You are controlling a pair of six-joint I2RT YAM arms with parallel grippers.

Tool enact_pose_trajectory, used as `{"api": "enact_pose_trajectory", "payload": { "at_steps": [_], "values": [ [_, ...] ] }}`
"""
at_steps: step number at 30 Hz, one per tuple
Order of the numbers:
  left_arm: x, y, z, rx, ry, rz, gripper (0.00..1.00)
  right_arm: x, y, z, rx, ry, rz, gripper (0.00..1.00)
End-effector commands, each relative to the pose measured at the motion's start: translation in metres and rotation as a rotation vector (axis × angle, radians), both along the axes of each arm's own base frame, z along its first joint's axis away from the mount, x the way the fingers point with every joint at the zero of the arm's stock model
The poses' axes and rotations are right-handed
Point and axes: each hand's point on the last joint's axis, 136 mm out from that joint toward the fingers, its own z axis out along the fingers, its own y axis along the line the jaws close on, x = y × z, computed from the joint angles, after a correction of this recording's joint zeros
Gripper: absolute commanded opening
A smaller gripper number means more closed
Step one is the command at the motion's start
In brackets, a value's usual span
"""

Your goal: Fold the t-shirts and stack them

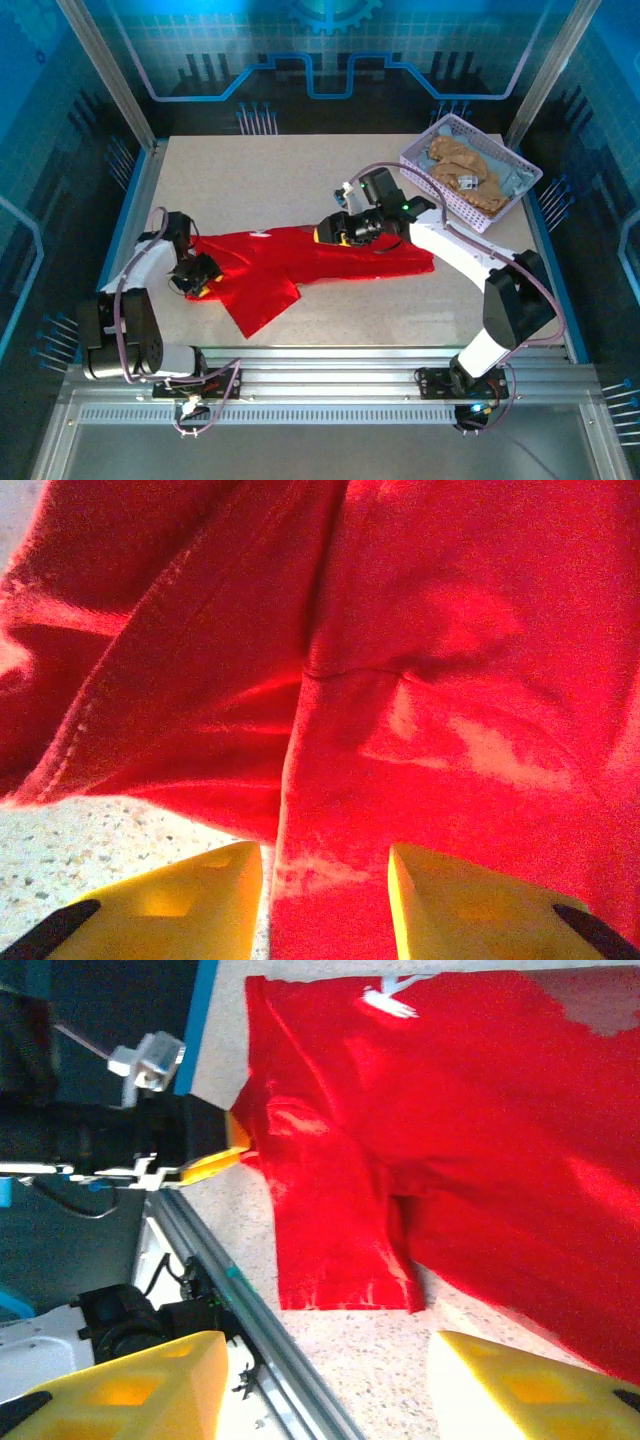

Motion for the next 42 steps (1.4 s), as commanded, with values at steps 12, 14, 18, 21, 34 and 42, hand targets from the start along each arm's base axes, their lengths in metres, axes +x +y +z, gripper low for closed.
{"api": "enact_pose_trajectory", "payload": {
  "at_steps": [12, 14, 18, 21, 34, 42],
  "values": [
    [0.009, -0.003, -0.024, -0.017, -0.003, -0.038, 0.24, 0.002, 0.009, -0.003, 0.024, 0.027, 0.015, 0.57],
    [0.005, -0.001, -0.023, -0.002, 0.024, -0.036, 0.24, 0.002, 0.009, -0.004, 0.021, 0.027, 0.012, 0.57],
    [-0.009, 0.005, -0.016, 0.064, 0.067, -0.039, 0.33, 0.004, 0.008, -0.004, 0.018, 0.024, 0.005, 0.57],
    [-0.015, 0.003, -0.02, 0.065, 0.054, -0.033, 0.36, 0.005, 0.008, -0.005, 0.016, 0.026, 0.0, 0.57],
    [0.013, -0.006, -0.015, 0.004, -0.058, -0.002, 0.15, 0.004, 0.007, -0.005, 0.012, 0.031, -0.002, 0.56],
    [0.022, -0.007, 0.01, -0.001, -0.112, 0.009, 0.0, 0.005, 0.004, -0.009, 0.003, 0.042, -0.011, 0.56]
  ]
}}
